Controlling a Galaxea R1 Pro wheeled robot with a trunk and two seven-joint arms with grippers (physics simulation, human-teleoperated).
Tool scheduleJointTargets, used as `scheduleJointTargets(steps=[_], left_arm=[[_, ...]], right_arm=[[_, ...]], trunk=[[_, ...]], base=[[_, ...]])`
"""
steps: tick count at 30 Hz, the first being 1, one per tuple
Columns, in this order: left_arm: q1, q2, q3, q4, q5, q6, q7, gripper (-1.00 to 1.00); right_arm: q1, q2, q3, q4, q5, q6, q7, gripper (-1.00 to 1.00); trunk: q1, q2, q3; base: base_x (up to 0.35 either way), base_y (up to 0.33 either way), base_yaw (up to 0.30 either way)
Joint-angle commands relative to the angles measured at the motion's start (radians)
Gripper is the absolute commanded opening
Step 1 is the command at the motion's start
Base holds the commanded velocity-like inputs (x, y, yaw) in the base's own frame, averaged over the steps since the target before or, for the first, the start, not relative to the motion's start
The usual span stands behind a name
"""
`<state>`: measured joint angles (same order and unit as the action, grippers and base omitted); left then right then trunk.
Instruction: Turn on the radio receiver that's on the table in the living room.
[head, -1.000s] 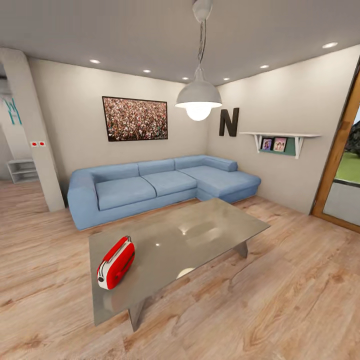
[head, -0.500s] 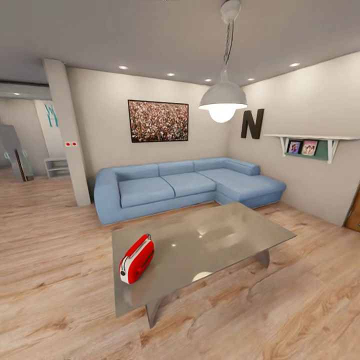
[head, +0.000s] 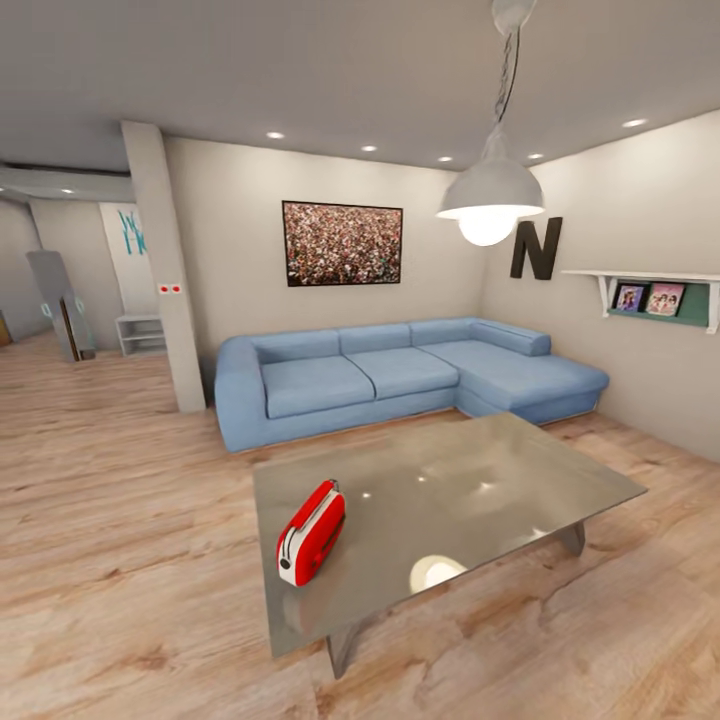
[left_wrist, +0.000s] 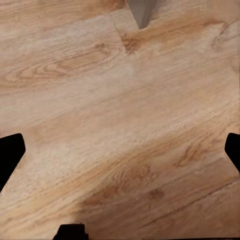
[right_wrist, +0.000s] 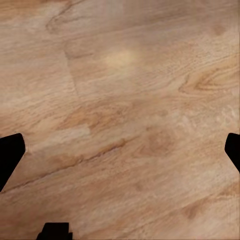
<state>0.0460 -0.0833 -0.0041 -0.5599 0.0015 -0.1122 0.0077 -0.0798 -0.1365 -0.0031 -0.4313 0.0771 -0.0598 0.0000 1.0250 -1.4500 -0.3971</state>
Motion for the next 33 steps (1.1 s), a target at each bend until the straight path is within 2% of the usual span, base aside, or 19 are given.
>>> scheduleJointTargets(steps=[1,33], left_arm=[[0.000,0.000,0.000,0.000,0.000,0.000,0.000,1.00],[0.000,-0.001,0.000,0.000,0.000,0.000,0.000,1.00]], right_arm=[[0.000,0.000,0.000,0.000,0.000,0.000,0.000,1.00],[0.000,0.000,0.000,0.000,0.000,0.000,0.000,1.00]], trunk=[[0.000,0.000,0.000],[0.000,0.000,0.000]], base=[[0.215,0.271,0.001],[0.180,0.277,0.000]])
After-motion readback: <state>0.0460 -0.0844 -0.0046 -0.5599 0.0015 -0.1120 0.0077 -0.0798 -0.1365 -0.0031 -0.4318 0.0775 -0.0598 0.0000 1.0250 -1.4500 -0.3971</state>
